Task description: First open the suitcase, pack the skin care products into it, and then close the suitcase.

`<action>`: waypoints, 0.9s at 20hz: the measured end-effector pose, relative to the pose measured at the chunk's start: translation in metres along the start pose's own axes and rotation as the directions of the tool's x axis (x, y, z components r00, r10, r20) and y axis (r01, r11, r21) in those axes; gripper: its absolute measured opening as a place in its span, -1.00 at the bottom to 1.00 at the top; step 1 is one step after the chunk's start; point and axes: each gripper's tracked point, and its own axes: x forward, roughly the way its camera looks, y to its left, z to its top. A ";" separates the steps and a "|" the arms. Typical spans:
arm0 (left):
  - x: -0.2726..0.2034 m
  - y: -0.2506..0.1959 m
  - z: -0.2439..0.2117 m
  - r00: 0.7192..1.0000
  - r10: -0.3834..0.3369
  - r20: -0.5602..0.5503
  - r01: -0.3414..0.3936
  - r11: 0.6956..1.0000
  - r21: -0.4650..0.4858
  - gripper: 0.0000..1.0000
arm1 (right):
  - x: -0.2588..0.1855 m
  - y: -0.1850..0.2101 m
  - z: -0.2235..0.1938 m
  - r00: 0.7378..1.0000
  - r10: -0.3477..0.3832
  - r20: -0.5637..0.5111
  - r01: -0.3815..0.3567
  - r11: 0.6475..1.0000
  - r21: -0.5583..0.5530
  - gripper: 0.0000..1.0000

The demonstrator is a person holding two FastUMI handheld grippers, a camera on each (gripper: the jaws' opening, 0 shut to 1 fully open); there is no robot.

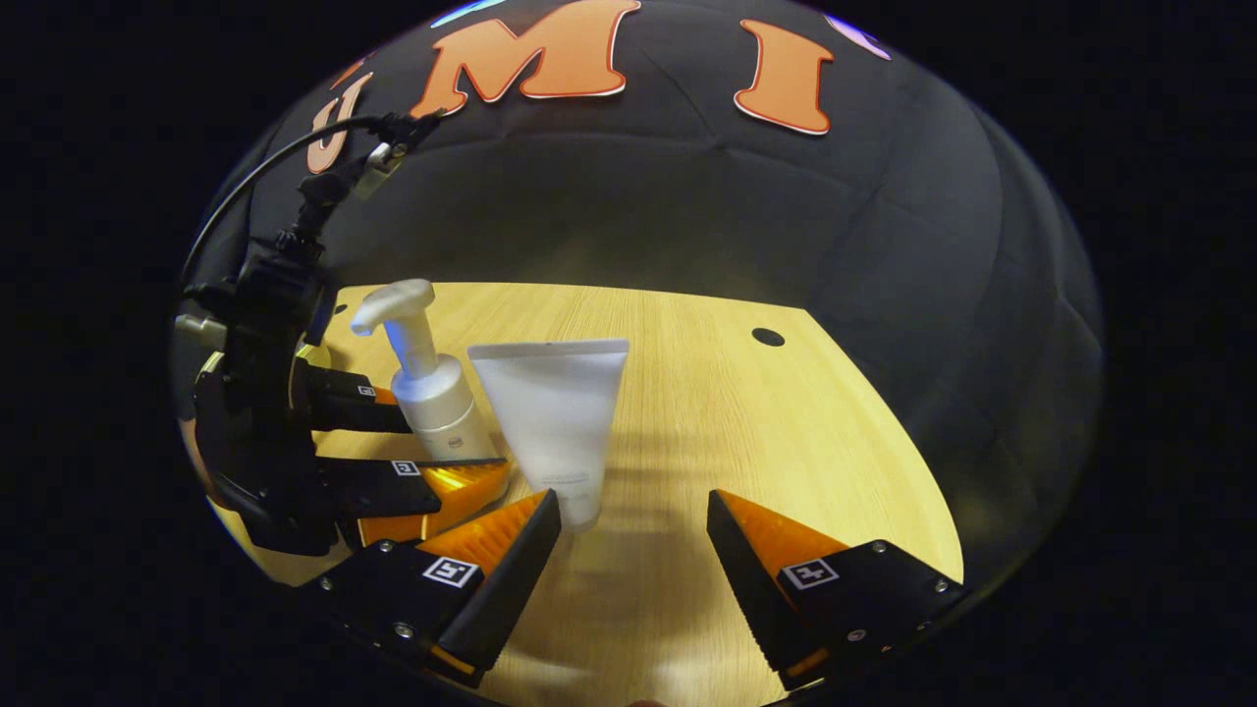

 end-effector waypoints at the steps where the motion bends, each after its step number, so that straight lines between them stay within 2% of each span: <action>1: 0.002 0.003 0.002 1.000 0.030 0.005 -0.030 1.000 0.003 0.61 | 0.002 0.003 -0.001 1.000 0.011 -0.004 -0.011 1.000 0.005 0.94; 2: 0.004 0.009 -0.001 0.999 0.037 -0.002 -0.037 0.999 0.008 0.32 | 0.005 0.009 0.000 1.000 0.025 -0.005 -0.025 1.000 0.012 0.94; 3: 0.004 0.010 0.001 0.999 0.036 -0.004 -0.036 0.999 0.005 0.29 | 0.007 0.012 0.000 0.999 0.031 -0.012 -0.031 0.999 0.020 0.94; 7: -0.008 0.022 0.000 0.998 0.056 -0.024 -0.057 0.998 -0.008 0.27 | 0.022 0.020 -0.007 0.999 0.041 -0.033 -0.039 0.997 0.063 0.94; 14: -0.063 0.057 0.007 0.991 0.134 0.012 -0.133 0.990 -0.041 0.25 | 0.046 0.036 -0.016 0.995 0.062 -0.080 -0.050 0.989 0.137 0.94; 16: -0.085 0.070 0.014 0.986 0.164 0.037 -0.162 0.985 -0.054 0.24 | 0.052 0.038 -0.013 0.994 0.066 -0.082 -0.052 0.986 0.157 0.87; 18: -0.110 0.082 0.023 0.977 0.202 0.064 -0.198 0.978 -0.064 0.24 | 0.059 0.043 -0.013 0.993 0.081 -0.086 -0.064 0.981 0.185 0.46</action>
